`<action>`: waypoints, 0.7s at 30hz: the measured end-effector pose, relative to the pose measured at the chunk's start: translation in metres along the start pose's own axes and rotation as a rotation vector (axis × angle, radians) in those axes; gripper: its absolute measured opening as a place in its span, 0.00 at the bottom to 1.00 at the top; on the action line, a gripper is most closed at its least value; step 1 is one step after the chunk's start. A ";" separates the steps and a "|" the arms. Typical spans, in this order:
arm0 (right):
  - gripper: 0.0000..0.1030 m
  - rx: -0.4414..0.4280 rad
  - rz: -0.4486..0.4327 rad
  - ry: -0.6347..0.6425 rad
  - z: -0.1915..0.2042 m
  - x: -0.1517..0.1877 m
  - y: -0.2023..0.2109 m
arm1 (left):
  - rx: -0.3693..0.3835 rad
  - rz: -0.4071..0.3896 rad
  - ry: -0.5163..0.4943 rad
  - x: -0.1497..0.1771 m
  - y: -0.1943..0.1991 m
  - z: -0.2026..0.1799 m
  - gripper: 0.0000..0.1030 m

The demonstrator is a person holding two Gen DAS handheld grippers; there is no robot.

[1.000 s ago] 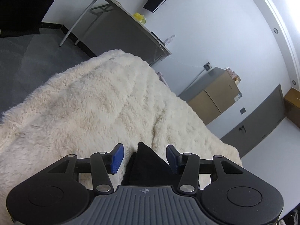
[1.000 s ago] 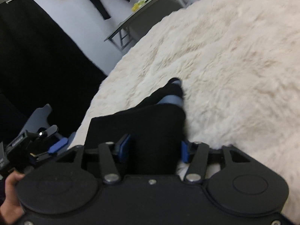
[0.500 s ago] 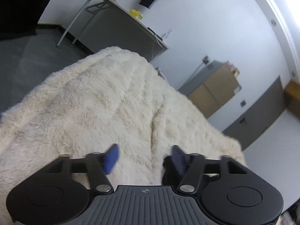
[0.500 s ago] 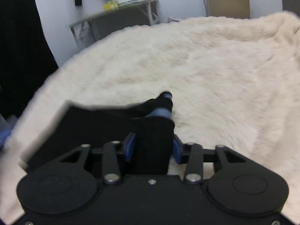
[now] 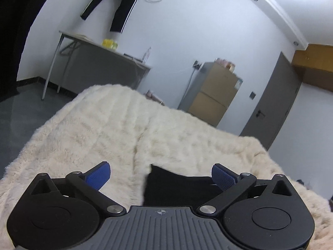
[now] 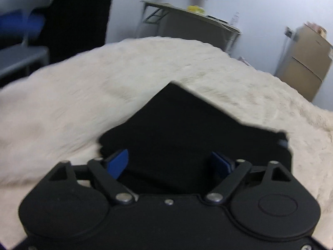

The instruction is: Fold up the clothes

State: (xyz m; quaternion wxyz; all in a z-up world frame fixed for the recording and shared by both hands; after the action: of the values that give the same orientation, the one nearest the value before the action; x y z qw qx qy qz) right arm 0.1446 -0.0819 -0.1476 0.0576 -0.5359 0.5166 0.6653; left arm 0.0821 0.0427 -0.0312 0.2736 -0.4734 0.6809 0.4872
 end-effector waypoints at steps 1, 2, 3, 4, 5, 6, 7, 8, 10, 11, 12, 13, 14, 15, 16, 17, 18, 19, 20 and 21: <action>0.78 -0.032 0.004 0.003 0.007 0.001 0.005 | -0.017 0.003 0.010 0.001 0.007 -0.003 1.00; 0.80 -0.002 -0.024 -0.043 0.000 0.000 0.025 | -0.040 0.003 0.023 0.003 0.015 -0.006 1.00; 0.87 0.027 -0.052 -0.089 -0.007 -0.001 0.046 | -0.055 0.008 0.033 0.004 0.021 -0.010 1.00; 0.92 0.057 -0.079 -0.135 -0.013 -0.001 0.066 | -0.059 0.017 0.039 0.006 0.026 -0.017 1.00; 1.00 0.087 -0.107 -0.181 -0.020 -0.002 0.086 | -0.064 0.026 0.046 0.009 0.031 -0.023 1.00; 1.00 0.117 -0.135 -0.228 -0.027 -0.003 0.106 | -0.064 0.035 0.047 0.010 0.035 -0.028 1.00; 1.00 0.164 -0.147 -0.287 -0.036 0.000 0.127 | -0.059 0.041 0.044 0.012 0.037 -0.031 1.00; 1.00 0.216 -0.157 -0.345 -0.044 0.004 0.148 | -0.049 0.063 0.027 0.018 0.038 -0.040 1.00; 1.00 0.328 -0.125 -0.430 -0.052 0.016 0.176 | -0.031 0.121 -0.051 0.037 0.036 -0.054 1.00; 1.00 0.345 -0.082 -0.454 -0.052 0.023 0.185 | -0.034 0.151 -0.099 0.046 0.033 -0.058 1.00; 1.00 0.363 -0.039 -0.478 -0.053 0.031 0.193 | -0.048 0.186 -0.155 0.055 0.029 -0.061 1.00; 1.00 0.380 0.004 -0.502 -0.053 0.038 0.201 | -0.062 0.221 -0.210 0.064 0.026 -0.064 1.00; 1.00 0.359 0.029 -0.527 -0.052 0.042 0.203 | -0.079 0.249 -0.253 0.071 0.023 -0.066 1.00; 1.00 0.339 0.054 -0.551 -0.050 0.047 0.206 | -0.092 0.262 -0.273 0.073 0.023 -0.066 1.00; 1.00 0.338 0.055 -0.571 -0.049 0.050 0.208 | -0.095 0.268 -0.280 0.075 0.024 -0.066 1.00; 1.00 0.354 0.054 -0.582 -0.047 0.054 0.211 | -0.097 0.275 -0.285 0.076 0.026 -0.065 1.00; 1.00 0.360 0.059 -0.582 -0.045 0.056 0.212 | -0.099 0.283 -0.290 0.078 0.028 -0.064 1.00; 1.00 0.364 0.065 -0.581 -0.043 0.059 0.214 | -0.104 0.292 -0.295 0.079 0.029 -0.063 1.00; 1.00 0.345 0.065 -0.580 -0.039 0.056 0.215 | -0.113 0.300 -0.299 0.081 0.030 -0.062 1.00; 1.00 0.327 0.065 -0.579 -0.035 0.054 0.216 | -0.123 0.308 -0.302 0.083 0.030 -0.060 1.00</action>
State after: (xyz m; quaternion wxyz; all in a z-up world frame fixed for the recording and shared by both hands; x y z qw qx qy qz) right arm 0.0091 -0.2332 -0.0508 0.2660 -0.2916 0.5953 0.6999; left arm 0.0268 -0.0419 -0.0653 0.2655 -0.3014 0.6656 0.6290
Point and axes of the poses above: each gripper's, at about its wrist camera, not at the fingertips, and y roughly against the way its jaws point, z to its left, x to its underside, the point moved 7 cm from there along -y, roughly the way its jaws point, and after that the axes turned 14 degrees about -x, right-handed, at the moved point
